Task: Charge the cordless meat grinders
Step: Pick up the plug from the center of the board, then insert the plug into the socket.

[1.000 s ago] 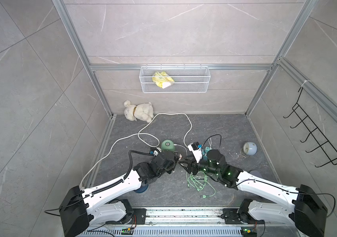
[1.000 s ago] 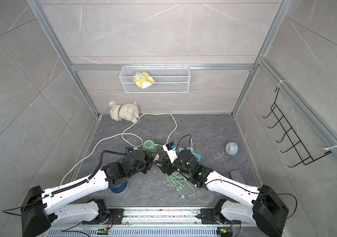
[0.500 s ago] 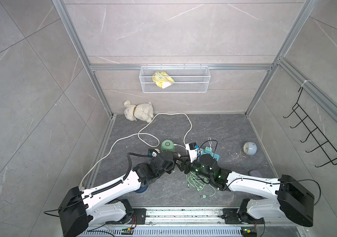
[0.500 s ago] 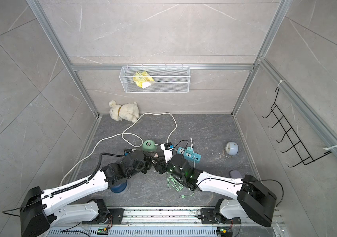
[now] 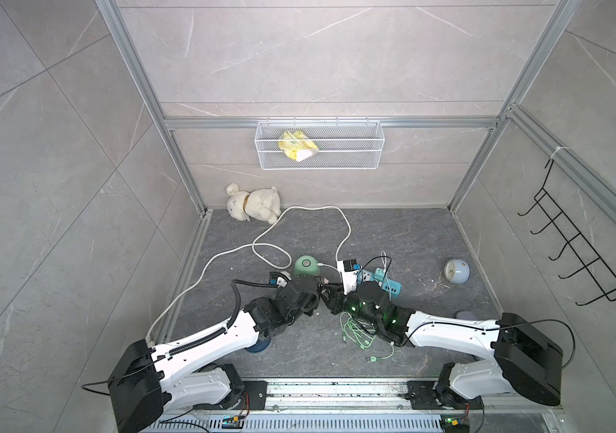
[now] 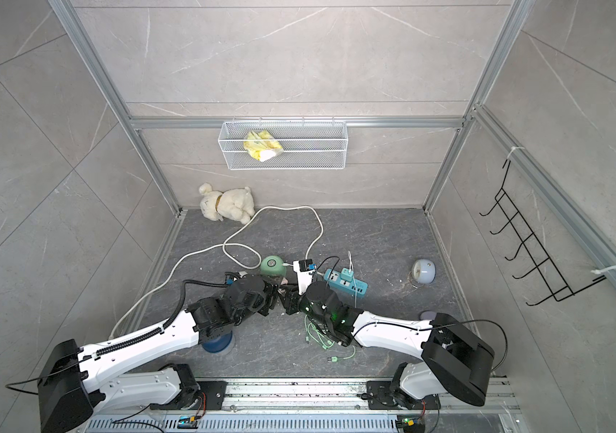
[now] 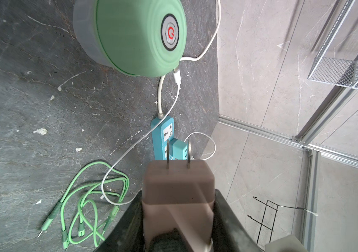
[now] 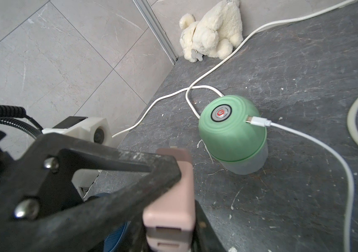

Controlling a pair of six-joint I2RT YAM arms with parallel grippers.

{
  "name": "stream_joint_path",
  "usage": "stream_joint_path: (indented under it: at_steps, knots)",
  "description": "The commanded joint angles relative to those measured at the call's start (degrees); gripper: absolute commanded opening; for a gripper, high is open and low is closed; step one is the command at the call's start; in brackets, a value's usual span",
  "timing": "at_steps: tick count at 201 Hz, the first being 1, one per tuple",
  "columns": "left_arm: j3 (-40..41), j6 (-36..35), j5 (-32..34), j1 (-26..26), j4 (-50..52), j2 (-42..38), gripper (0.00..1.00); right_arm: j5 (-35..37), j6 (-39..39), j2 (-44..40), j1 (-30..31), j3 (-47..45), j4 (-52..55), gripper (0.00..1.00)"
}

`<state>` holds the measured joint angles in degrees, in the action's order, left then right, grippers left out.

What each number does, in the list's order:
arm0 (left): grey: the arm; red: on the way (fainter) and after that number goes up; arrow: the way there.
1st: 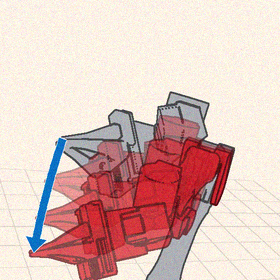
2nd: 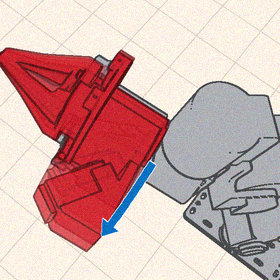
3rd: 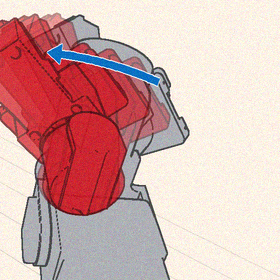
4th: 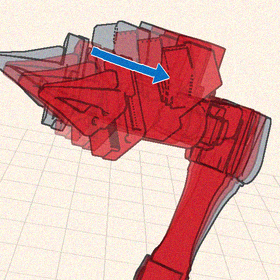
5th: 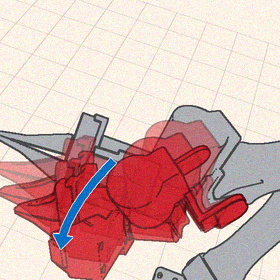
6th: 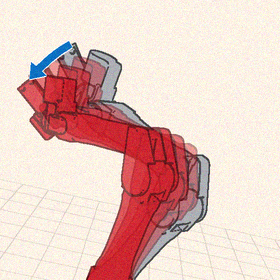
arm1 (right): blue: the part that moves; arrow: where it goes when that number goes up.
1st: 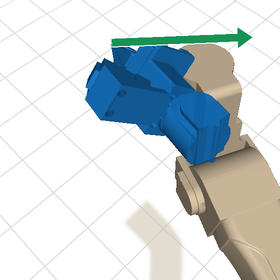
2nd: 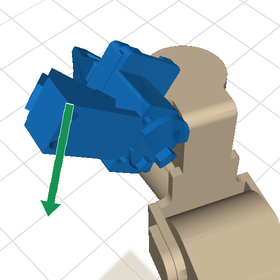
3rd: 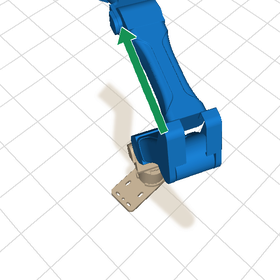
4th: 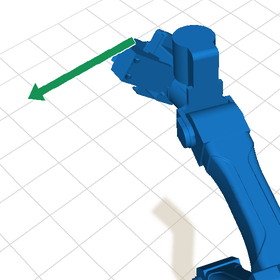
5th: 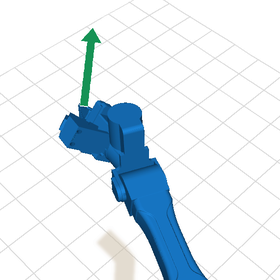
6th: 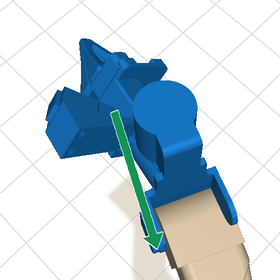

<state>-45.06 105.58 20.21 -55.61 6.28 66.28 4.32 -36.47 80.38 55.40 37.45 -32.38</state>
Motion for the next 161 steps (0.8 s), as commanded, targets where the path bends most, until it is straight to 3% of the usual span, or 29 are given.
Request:
stream_joint_path:
  at_steps: [1,23,38,62,102,122,161]
  knots:
    - [1.3,-1.7,3.2,-0.3,-4.3,-0.6,0.51,3.1,-1.1,-0.2,0.1,0.1,-1.6,0.02]
    - [2.7,-8.3,10.7,-0.1,-1.4,-2.7,0.80,4.4,2.0,-3.2,-0.8,0.8,7.0,0.00]
    - [2.8,-15.7,16.0,0.6,3.2,-5.4,0.86,3.3,6.9,-6.5,-3.1,3.1,17.5,0.00]
    - [2.3,-27.7,22.6,2.2,9.7,-10.0,0.90,-3.9,20.8,-8.2,-9.4,11.6,38.3,0.00]
    - [4.9,-46.7,23.8,6.4,6.6,-16.7,0.89,-14.0,45.2,1.1,-18.0,31.9,68.8,0.00]
    - [5.3,-50.6,23.9,7.6,7.0,-18.7,0.89,-12.8,54.8,7.8,-20.0,42.8,80.2,0.00]
    - [3.4,-56.2,24.2,8.9,11.1,-18.7,0.89,-12.4,66.7,20.0,-22.1,60.0,94.4,0.00]
